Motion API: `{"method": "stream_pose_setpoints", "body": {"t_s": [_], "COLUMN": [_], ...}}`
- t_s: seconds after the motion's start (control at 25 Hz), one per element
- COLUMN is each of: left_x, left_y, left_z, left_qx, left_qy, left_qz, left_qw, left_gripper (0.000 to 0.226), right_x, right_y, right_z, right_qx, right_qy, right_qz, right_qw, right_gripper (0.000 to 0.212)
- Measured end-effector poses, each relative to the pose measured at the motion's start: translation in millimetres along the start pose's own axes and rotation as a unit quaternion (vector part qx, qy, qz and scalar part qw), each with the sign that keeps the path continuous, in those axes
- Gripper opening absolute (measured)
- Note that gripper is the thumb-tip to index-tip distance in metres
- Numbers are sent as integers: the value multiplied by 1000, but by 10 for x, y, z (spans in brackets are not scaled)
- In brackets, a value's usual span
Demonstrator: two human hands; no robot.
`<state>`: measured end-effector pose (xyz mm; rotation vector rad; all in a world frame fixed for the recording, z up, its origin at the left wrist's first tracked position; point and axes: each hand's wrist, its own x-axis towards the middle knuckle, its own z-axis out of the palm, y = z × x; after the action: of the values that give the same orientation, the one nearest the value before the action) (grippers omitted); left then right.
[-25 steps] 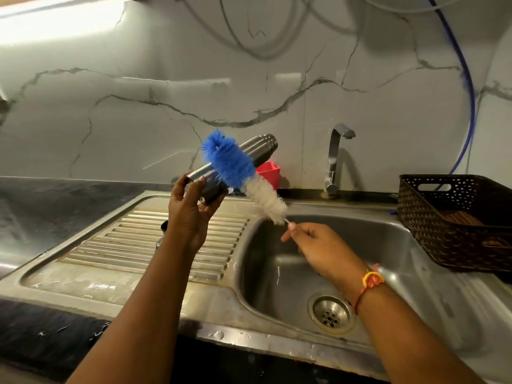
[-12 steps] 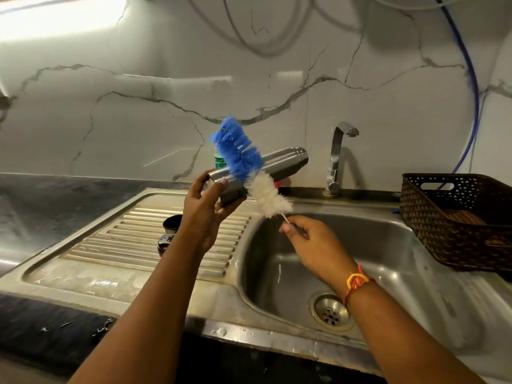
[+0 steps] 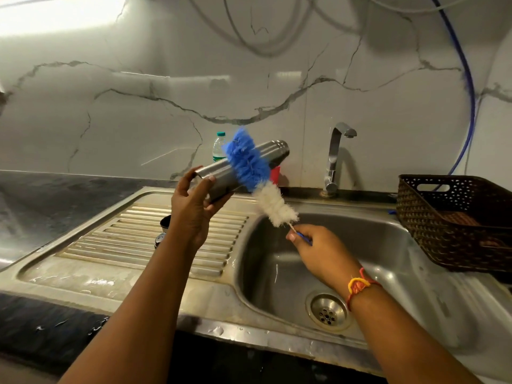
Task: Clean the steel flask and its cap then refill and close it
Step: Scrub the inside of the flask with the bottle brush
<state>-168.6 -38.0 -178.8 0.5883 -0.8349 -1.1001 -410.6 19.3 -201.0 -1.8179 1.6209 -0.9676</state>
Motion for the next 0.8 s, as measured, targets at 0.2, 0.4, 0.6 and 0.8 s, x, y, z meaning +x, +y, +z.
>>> {"method": "stream_pose_setpoints", "body": {"t_s": [0.2, 0.4, 0.6, 0.8], "left_x": [-66, -7, 24, -30], "left_y": [-29, 49, 51, 18], "left_z": [73, -60, -73, -12], "left_qx": [67, 35, 42, 65], "left_qy": [-34, 15, 14, -44], "left_qz": [-4, 25, 25, 1], "left_qw": [997, 999, 999, 997], "left_gripper": [57, 45, 42, 48], "right_x": [20, -61, -63, 29], "right_y": [-70, -29, -48, -49], "right_z": [0, -105, -145, -76], "right_qx": [13, 6, 4, 16], "right_qy": [3, 24, 55, 32], "right_qz": [-9, -25, -39, -9], "right_qw": [1000, 999, 998, 999], "right_gripper": [22, 26, 28, 30]}}
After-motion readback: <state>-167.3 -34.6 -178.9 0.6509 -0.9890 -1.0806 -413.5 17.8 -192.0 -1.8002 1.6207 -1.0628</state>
